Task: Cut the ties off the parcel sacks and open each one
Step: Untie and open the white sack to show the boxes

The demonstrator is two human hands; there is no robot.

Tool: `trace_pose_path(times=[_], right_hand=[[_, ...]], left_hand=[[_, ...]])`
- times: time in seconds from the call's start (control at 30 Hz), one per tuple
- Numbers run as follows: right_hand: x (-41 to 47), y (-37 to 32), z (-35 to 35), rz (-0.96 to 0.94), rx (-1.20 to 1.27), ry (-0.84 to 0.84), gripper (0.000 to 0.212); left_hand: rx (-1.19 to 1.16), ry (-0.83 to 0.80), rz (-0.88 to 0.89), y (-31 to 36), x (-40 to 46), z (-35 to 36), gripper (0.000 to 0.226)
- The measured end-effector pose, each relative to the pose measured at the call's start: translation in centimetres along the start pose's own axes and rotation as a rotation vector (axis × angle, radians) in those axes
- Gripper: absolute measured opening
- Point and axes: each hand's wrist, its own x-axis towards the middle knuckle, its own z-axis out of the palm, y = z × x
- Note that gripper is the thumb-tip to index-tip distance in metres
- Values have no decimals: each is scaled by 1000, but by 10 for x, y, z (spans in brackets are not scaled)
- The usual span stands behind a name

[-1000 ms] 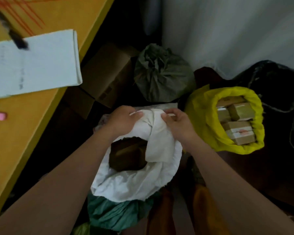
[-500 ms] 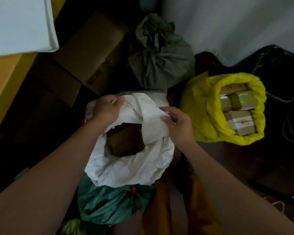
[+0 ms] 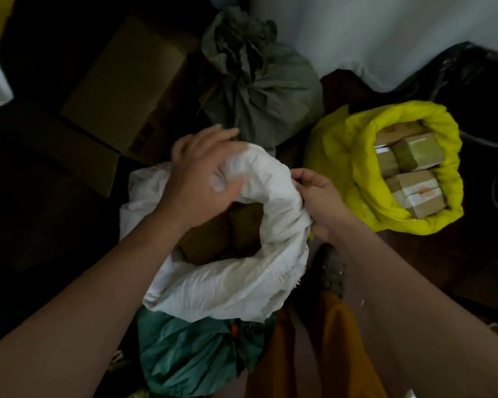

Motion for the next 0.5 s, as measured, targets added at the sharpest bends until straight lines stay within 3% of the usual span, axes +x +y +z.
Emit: trace_pose_path(times=[0.1,0.27,0.3,0.43,0.5], right_hand=[[5,0,-6,-32,-14,1,26],[8,-1,-14,-124,-120,195,14],[4,-2,-13,-182,-211,226,19],[-21,7,2,-485,-656,345,70],[-27,16,10,-536,-821,373,80]], left_hand=[[176,-268,222,13,4,18,62],[114,-224,51,15,18,42,26],[109,-240,-5,16,21,44,25],[30,-257,-158,22,35,47,18],[-41,-271,-199,23,41,48,20]])
